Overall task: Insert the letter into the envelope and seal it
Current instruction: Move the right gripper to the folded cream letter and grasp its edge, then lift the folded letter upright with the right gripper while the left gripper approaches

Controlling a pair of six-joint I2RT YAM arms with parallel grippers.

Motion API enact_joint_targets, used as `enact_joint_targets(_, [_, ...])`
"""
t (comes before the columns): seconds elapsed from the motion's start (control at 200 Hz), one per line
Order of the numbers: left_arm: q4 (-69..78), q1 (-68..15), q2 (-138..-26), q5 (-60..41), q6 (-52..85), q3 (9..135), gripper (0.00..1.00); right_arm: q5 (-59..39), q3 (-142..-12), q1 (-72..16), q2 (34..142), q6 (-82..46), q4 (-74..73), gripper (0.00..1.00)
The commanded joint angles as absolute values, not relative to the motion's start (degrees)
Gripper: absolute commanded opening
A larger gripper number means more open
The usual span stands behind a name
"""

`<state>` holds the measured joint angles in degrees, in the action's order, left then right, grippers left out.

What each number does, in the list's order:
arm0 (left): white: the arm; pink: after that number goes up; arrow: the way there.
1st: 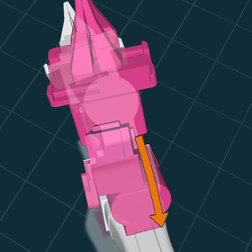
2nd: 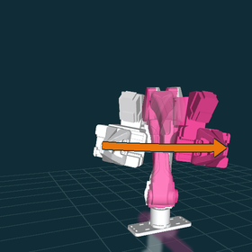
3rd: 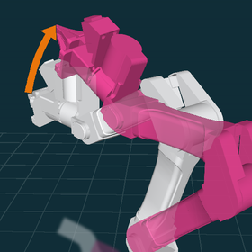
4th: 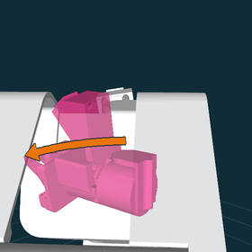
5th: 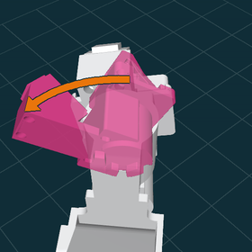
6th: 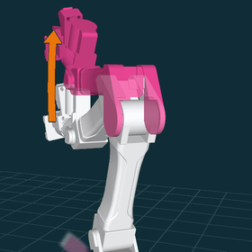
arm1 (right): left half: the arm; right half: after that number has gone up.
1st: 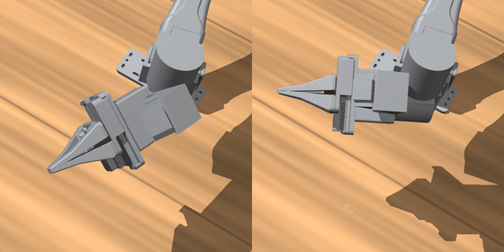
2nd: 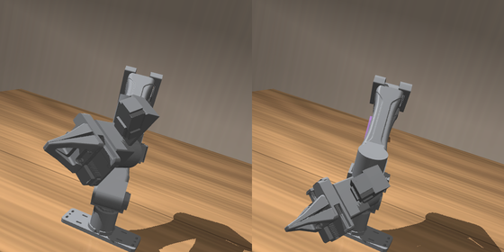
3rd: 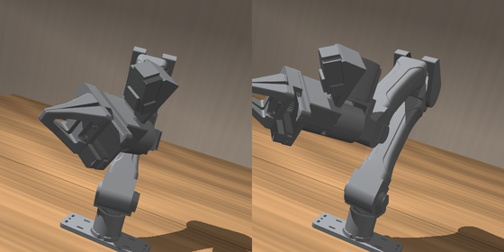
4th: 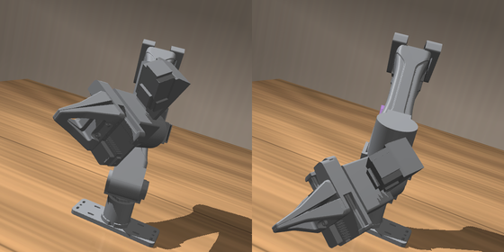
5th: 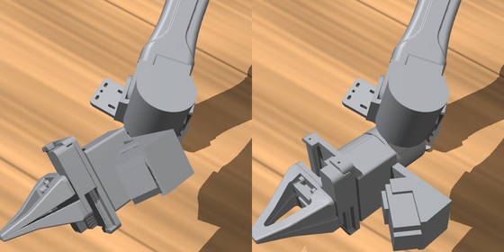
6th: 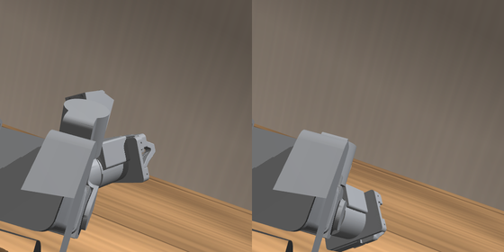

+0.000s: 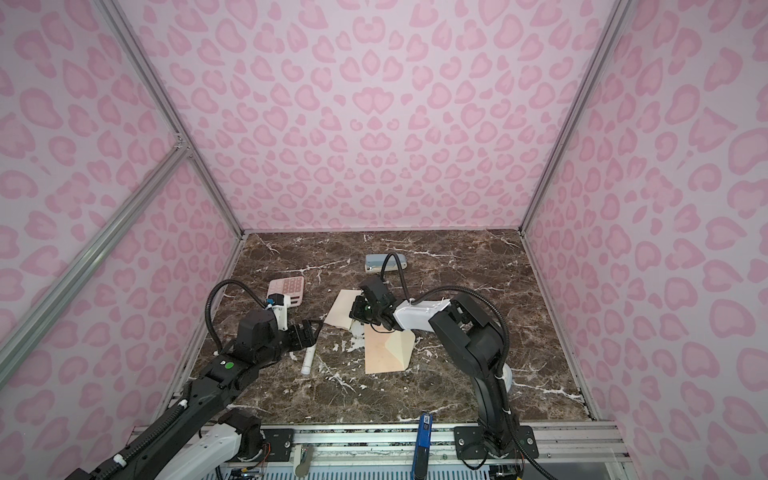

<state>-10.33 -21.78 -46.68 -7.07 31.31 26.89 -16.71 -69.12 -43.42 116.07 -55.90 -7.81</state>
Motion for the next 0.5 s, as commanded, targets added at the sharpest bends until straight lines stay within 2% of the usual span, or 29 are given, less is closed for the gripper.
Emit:
enact_joint_targets(0.0, [-9.98,-21.72,-46.3,-7.3,31.29,27.67,0.9,-17.04,-69.52,-43.42,115.39,-54.61,-8.97,0.01])
enact_joint_targets(0.495, [-10.52,-21.03,-44.68,-9.21,31.63,31.19,0.94,-18.84,-71.2,-43.35,104.06,-45.12,-0.63,0.0])
